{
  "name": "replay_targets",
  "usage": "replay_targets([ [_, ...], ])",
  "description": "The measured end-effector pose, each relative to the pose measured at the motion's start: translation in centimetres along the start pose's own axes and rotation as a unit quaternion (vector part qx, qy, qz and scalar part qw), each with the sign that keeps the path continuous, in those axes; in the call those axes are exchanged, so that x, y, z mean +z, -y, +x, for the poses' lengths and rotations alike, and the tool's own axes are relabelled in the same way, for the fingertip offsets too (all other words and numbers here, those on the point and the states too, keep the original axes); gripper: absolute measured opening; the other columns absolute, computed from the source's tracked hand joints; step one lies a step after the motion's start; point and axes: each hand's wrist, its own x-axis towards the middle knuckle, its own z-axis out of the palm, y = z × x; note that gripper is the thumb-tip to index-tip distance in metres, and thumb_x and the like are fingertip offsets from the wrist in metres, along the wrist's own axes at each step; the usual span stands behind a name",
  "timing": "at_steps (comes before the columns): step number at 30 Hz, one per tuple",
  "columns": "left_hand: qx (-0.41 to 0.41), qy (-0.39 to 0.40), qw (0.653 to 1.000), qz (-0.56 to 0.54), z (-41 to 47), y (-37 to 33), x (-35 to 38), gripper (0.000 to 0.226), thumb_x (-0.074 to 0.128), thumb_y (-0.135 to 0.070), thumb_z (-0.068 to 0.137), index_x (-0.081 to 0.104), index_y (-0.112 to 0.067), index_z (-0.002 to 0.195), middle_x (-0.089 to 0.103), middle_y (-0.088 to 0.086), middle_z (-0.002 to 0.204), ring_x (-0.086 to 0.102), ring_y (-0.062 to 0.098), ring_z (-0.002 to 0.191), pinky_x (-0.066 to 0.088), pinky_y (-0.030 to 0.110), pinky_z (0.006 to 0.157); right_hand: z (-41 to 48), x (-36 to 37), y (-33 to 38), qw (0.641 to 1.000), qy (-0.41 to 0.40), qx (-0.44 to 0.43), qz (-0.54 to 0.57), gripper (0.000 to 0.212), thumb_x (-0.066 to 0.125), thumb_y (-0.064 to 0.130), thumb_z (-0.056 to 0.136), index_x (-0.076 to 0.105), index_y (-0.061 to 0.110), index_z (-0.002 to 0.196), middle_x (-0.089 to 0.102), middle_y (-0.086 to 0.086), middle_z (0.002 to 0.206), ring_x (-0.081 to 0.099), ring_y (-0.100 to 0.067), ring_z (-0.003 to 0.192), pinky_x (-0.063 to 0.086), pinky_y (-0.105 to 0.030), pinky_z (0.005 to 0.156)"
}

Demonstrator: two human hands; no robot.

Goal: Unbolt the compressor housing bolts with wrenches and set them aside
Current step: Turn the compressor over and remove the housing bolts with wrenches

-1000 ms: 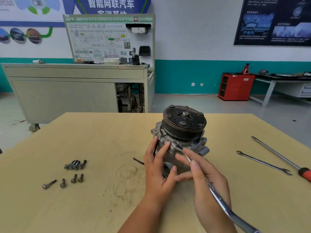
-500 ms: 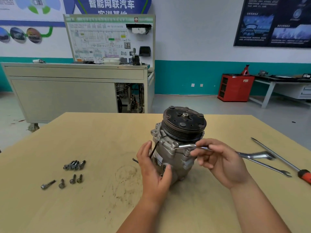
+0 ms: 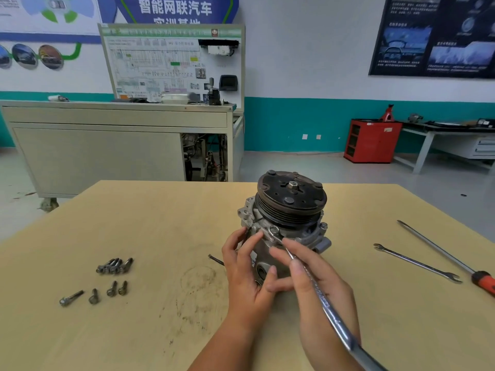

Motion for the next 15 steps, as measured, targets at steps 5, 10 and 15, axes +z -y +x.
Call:
replay_targets([
  [5,-0.005,0.017,1.000,-0.002,0.0,-0.2,-0.3,0.048,0.052,-0.033,0.080,0.047,-0.036,0.127,0.032,0.002,0.138,0.030,0.013,0.134,0.023,0.014,0.108,0.5,-0.6,0.5,1.000,-0.024,0.017,0.002,0.028,0.053,0.044,0.080,0.072,0.031,0.096,0.075,0.009,0.086,0.072,-0.015,0.067,0.049,-0.010,0.065],
  [10,-0.009,0.018,1.000,0.004,0.1,-0.7,-0.3,0.049,0.051,-0.032,0.077,0.047,-0.032,0.126,0.034,0.005,0.136,0.032,0.015,0.132,0.026,0.019,0.109,1.3,-1.4,0.7,0.998,-0.020,0.051,0.020,0.029,0.046,0.029,0.079,0.070,0.023,0.093,0.076,0.003,0.086,0.068,-0.019,0.054,0.040,-0.005,0.047],
  [15,-0.008,0.023,1.000,0.002,0.2,-0.8,-0.4,0.049,0.052,-0.033,0.078,0.048,-0.034,0.127,0.034,0.006,0.137,0.033,0.016,0.133,0.028,0.022,0.110,1.2,-1.3,0.6,0.999,-0.013,0.041,-0.006,0.022,0.050,0.027,0.085,0.072,0.027,0.090,0.075,0.007,0.085,0.068,-0.019,0.052,0.045,-0.008,0.052],
])
